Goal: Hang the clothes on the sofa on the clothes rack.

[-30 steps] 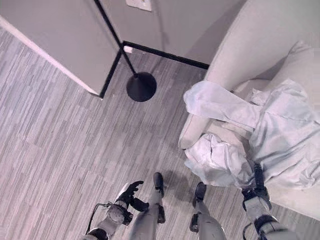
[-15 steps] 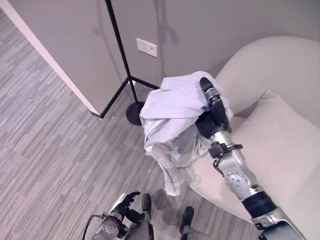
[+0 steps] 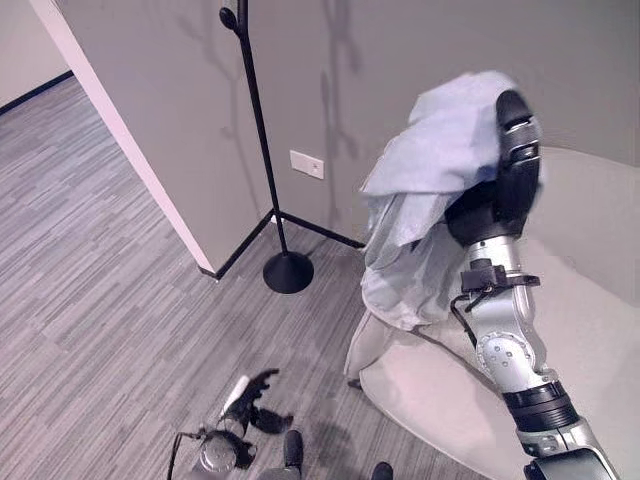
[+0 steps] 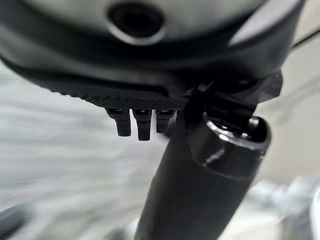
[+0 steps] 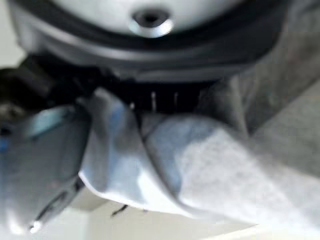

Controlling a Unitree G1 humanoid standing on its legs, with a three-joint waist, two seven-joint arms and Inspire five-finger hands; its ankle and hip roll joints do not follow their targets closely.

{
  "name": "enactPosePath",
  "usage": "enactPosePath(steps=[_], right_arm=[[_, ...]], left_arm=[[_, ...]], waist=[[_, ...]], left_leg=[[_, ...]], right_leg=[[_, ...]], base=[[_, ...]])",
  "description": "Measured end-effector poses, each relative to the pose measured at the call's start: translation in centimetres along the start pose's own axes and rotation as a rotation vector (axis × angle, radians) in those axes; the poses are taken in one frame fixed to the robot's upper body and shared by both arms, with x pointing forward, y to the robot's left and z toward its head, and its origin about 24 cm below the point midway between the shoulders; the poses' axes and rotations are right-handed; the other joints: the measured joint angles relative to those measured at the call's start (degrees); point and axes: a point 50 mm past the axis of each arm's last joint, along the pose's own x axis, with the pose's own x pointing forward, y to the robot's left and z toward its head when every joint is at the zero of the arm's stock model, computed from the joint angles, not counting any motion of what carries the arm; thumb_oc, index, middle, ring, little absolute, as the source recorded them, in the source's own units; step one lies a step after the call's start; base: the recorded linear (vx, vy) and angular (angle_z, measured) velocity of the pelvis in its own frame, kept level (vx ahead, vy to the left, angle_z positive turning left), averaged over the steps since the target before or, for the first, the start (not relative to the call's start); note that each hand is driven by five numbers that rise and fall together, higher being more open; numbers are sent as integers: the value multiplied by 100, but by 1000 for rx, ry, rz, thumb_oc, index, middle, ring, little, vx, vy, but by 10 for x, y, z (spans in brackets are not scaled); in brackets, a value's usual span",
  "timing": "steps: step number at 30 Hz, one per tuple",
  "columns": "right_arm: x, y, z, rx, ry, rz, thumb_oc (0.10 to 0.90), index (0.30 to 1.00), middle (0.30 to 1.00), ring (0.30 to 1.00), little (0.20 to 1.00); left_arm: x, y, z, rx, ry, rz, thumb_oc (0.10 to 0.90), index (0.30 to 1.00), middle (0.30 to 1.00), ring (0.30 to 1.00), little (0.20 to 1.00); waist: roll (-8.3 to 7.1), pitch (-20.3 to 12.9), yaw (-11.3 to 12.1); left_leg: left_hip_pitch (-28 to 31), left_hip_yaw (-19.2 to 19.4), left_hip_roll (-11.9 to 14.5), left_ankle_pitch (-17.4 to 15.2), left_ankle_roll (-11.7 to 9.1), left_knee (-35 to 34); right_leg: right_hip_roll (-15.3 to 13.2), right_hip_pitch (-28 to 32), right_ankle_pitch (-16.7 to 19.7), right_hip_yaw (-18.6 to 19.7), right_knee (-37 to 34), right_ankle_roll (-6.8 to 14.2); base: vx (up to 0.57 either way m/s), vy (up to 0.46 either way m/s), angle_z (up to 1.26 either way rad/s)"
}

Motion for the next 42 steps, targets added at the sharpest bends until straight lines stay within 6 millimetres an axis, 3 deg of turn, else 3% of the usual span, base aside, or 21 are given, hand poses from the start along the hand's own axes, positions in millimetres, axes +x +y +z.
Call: enactPosePath(steps=[5, 12, 14, 16, 21, 27, 30, 34, 39, 40, 41, 42], right_arm=[[13, 16, 5, 10, -51, 16, 400, 300, 300, 300, 300], [24, 33, 5, 34, -84, 51, 400, 300, 300, 300, 300], [21, 43, -4, 35, -45, 90, 400, 300, 300, 300, 300], [17, 57, -10, 54, -17, 149, 400, 300, 300, 300, 300], [14, 68, -13, 107, -24, 168, 400, 300, 300, 300, 300], [10, 84, -24, 193, -7, 176, 400, 300, 300, 300, 300], [9, 89, -28, 232, -3, 157, 400, 300, 300, 300, 300], [5, 101, -37, 292, 28, 149, 400, 300, 300, 300, 300], [-6, 119, -42, 366, 57, 188, 400, 300, 300, 300, 300], [-8, 121, -41, 368, 61, 204, 400, 300, 300, 300, 300], [-9, 122, -41, 369, 64, 211, 400, 300, 300, 300, 300], [-10, 123, -41, 372, 66, 216, 400, 300, 300, 300, 300]], left_arm=[[15, 24, 51, -58, -190, 222, 800, 900, 900, 900, 900], [12, 29, 98, -131, -382, 311, 800, 900, 900, 900, 900], [13, 21, 119, -160, -475, 297, 800, 900, 900, 900, 900], [14, -7, 136, -264, -501, 191, 800, 900, 900, 900, 900], [7, -52, 143, -297, -504, -44, 800, 900, 900, 900, 900], [-3, -100, 154, -470, -450, -321, 800, 900, 900, 900, 900], [-4, -110, 157, -488, -438, -375, 800, 900, 900, 900, 900], [10, -121, 160, -476, -382, -382, 800, 900, 900, 900, 900], [26, -119, 183, -474, -389, -308, 800, 900, 900, 900, 900], [27, -118, 187, -474, -395, -287, 742, 813, 813, 813, 813], [28, -117, 188, -477, -397, -272, 616, 625, 625, 625, 625], [29, -115, 188, -476, -396, -255, 400, 300, 300, 300, 300]], waist=[[-180, -194, -56], [-305, -315, -296], [-306, -328, -352], [-299, -333, -473], [-294, -338, -542], [-270, -353, -675], [-236, -378, -753], [-179, -419, -835], [-154, -451, -1119], [-140, -459, -1165], [-124, -469, -1211], [-106, -481, -1249]], left_leg=[[124, 123, 10, -14, -6, 0], [246, 282, 26, -41, -2, -1], [324, 321, 40, -61, -12, 0], [344, 370, 42, -60, -12, 0], [379, 447, 47, -78, -7, 1], [385, 463, 52, -81, -5, 2], [396, 486, 55, -87, -9, 2], [404, 578, 61, -100, -14, 1], [394, 627, 61, -108, -10, 1], [393, 640, 62, -112, -12, 1], [394, 645, 62, -118, -9, 1], [394, 651, 62, -125, -8, 1]], right_leg=[[0, 58, -14, 130, 0, 5], [-2, 97, -10, 291, -3, 2], [2, 140, -12, 317, -3, 6], [4, 134, -7, 383, -3, -2], [5, 131, -3, 456, -2, -7], [11, 123, 0, 485, -1, -10], [13, 120, 1, 521, -1, -12], [11, 81, 13, 604, -1, -5], [6, 42, 23, 635, -1, -15], [7, 32, 23, 658, -1, -15], [9, 31, 23, 673, -1, -15], [9, 28, 23, 681, -1, -15]], base=[[-21, -28, -12], [-20, -25, -12], [-26, -37, -12], [-34, -36, -11], [-22, -30, -8], [-25, -39, -2], [-9, -27, -3], [-8, -40, -11], [-13, -26, -5], [-13, -17, -7], [-11, -15, -5], [-11, -12, -12]])
